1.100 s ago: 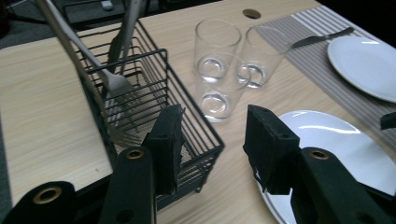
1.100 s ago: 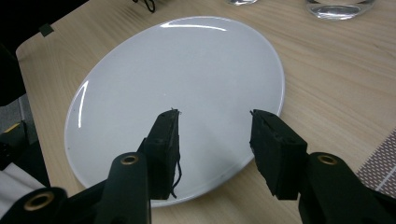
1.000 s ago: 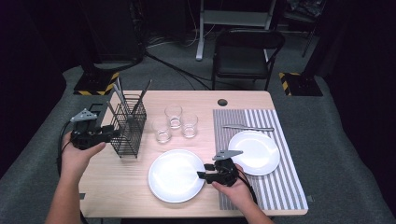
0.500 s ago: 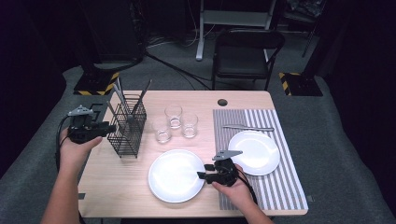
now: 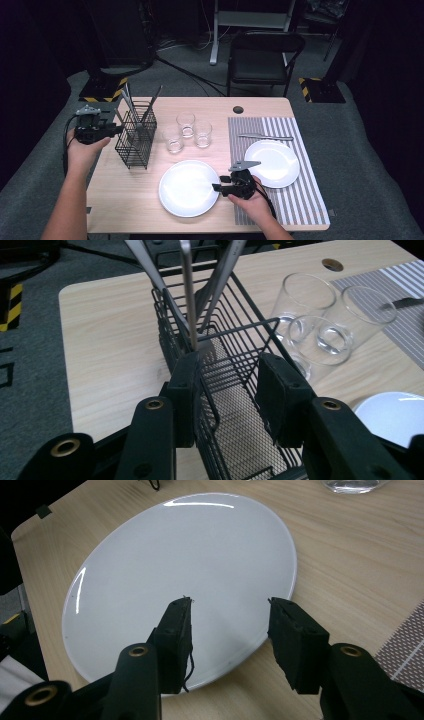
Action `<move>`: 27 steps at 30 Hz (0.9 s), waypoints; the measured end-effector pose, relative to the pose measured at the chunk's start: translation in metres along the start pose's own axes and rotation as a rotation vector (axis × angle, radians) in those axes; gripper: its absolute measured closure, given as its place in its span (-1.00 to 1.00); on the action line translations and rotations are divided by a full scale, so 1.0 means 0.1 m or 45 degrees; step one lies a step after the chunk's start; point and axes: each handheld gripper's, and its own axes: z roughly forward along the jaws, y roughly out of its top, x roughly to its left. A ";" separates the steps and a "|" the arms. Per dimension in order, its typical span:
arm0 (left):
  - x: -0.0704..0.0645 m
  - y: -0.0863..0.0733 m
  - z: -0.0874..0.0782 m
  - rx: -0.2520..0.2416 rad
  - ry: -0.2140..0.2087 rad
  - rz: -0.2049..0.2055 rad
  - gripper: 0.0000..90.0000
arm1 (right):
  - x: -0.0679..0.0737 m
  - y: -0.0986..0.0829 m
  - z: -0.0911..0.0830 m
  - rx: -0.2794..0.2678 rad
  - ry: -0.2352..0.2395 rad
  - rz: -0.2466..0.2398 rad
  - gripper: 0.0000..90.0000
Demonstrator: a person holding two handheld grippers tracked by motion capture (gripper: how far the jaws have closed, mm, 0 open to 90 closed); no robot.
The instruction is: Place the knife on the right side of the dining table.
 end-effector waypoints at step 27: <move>0.10 0.10 0.27 -0.027 0.058 -0.036 0.52 | -0.05 -0.02 -0.01 0.002 -0.001 0.021 0.15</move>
